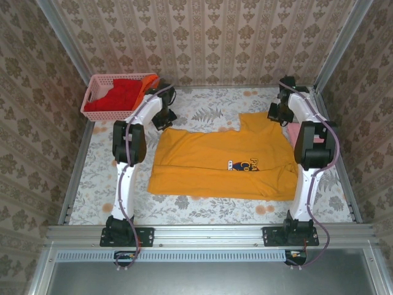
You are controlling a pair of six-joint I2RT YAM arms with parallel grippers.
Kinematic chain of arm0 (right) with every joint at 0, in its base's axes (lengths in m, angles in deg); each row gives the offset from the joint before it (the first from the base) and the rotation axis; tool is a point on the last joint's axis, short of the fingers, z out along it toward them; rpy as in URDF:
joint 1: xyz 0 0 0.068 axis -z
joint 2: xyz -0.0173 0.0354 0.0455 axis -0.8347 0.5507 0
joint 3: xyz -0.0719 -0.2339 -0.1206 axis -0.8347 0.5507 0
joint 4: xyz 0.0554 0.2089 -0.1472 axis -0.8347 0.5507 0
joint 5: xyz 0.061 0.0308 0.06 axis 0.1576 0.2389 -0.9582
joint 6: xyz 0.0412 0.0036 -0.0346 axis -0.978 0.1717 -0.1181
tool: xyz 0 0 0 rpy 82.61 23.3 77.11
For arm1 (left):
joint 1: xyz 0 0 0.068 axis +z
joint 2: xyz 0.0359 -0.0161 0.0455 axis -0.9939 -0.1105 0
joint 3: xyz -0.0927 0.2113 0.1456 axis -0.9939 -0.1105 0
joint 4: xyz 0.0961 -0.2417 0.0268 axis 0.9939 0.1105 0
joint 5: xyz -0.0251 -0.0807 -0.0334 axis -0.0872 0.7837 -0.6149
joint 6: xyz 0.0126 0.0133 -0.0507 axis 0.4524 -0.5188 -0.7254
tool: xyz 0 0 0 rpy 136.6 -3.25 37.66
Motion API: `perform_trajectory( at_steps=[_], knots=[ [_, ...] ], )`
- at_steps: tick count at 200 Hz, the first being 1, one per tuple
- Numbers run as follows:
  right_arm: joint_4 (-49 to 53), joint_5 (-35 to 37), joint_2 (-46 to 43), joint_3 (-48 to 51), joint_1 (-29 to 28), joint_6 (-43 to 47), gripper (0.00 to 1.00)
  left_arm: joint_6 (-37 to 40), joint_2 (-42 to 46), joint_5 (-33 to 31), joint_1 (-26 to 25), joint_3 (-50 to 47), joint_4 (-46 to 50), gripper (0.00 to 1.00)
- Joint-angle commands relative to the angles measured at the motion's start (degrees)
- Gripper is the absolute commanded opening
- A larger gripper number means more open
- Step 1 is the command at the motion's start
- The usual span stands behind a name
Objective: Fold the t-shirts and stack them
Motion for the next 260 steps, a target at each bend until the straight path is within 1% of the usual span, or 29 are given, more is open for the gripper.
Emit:
perform_trajectory(
  at_steps=[1, 39, 77, 110, 148, 176, 194, 198, 213, 260],
  knots=[
    [-1.46, 1.40, -5.31, 2.97, 0.21, -1.88, 0.00, 1.11, 5.58, -1.52, 0.29, 1.59, -0.40, 0.00],
    [-1.05, 1.88, -10.08, 6.41, 0.21, -1.33, 0.00, 1.11, 9.38, -0.83, 0.29, -0.82, -0.72, 0.00],
    [-0.33, 1.11, -17.25, 11.68, 0.21, -0.56, 0.00, 1.11, 14.37, 0.47, 0.29, -7.70, -3.04, 0.00],
    [0.33, -0.23, -24.40, 17.92, -0.13, -0.55, 0.00, 1.59, 17.48, 1.97, 0.18, -12.08, -4.33, 0.00],
    [1.61, 0.12, -32.76, 26.02, -0.84, -1.45, 0.00, 2.26, 20.87, 1.66, -0.57, -16.49, -4.35, 0.00],
    [2.95, 0.21, -39.03, 31.53, -1.11, -2.16, 0.00, 2.00, 25.70, 0.94, -0.83, -23.40, -5.53, 0.00],
    [4.60, 0.34, -42.22, 34.18, -1.19, -2.61, 0.00, 1.90, 29.20, 1.26, -1.01, -28.66, -7.28, 0.00],
    [4.88, 0.27, -44.32, 34.74, -1.19, -2.80, 0.00, 1.90, 29.91, 1.33, -0.98, -29.76, -7.65, 0.00],
    [6.34, 0.16, -47.49, 36.86, -1.38, -3.23, 0.00, 1.90, 32.32, 1.97, -1.16, -33.51, -9.03, 0.00],
    [9.82, -0.62, -54.80, 42.17, -1.37, -4.40, 0.00, 2.14, 37.69, 2.87, -1.99, -40.61, -9.65, 0.00]
  ],
)
